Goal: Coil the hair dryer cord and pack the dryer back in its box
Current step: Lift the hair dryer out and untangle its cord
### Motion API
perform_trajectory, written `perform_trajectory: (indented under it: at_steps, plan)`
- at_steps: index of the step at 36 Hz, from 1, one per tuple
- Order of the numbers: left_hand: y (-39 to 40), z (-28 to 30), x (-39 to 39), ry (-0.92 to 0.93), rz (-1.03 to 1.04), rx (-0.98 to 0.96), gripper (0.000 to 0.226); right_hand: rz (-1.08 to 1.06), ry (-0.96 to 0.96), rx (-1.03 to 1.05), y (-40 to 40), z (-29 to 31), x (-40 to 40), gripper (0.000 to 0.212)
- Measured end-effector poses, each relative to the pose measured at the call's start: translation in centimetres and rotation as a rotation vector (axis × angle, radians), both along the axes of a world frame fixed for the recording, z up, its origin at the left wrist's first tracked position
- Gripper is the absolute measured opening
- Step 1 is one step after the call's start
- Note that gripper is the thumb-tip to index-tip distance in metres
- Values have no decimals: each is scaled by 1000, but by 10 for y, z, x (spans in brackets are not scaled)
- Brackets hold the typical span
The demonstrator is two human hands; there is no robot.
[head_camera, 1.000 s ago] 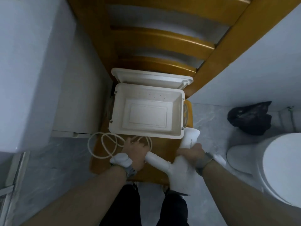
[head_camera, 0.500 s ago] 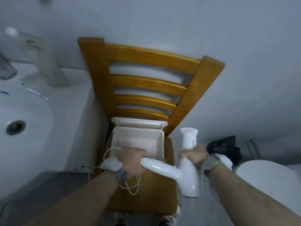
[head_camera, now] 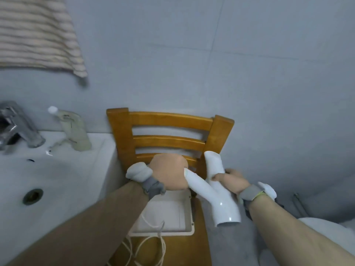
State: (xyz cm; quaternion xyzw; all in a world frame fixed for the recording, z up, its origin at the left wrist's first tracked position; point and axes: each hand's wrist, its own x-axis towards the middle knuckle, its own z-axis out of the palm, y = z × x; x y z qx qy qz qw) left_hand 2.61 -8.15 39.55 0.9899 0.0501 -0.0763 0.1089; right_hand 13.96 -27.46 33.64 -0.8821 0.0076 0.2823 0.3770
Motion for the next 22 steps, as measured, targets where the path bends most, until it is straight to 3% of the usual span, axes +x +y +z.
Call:
perform_trajectory:
  at_steps: [3,6,8,10,12,15,18,22]
  plan:
    - [-7,23,10,6,24,29,19,50,-109,83,10,24,-4,72]
    - [-11,41,20,8,-5,32,17,348,-146,297,20,57,-22,83]
    - [-12,49,23,20,-13,13,11,541,-176,320,30,69,-39,82]
    - [-13,53,24,28,1,5,12,591,-283,245,44,67,-50,70]
    - [-12,56,24,9,4,-3,12,530,-393,147,58,65,-55,43]
    - [0,64,19,29,-24,-179,21,426,-421,193,63,59,-49,16]
    - [24,74,7,-4,-8,-368,24,369,-342,286,55,53,-41,14]
    - [55,76,-7,-89,36,-466,29,383,-227,343,50,45,-38,16]
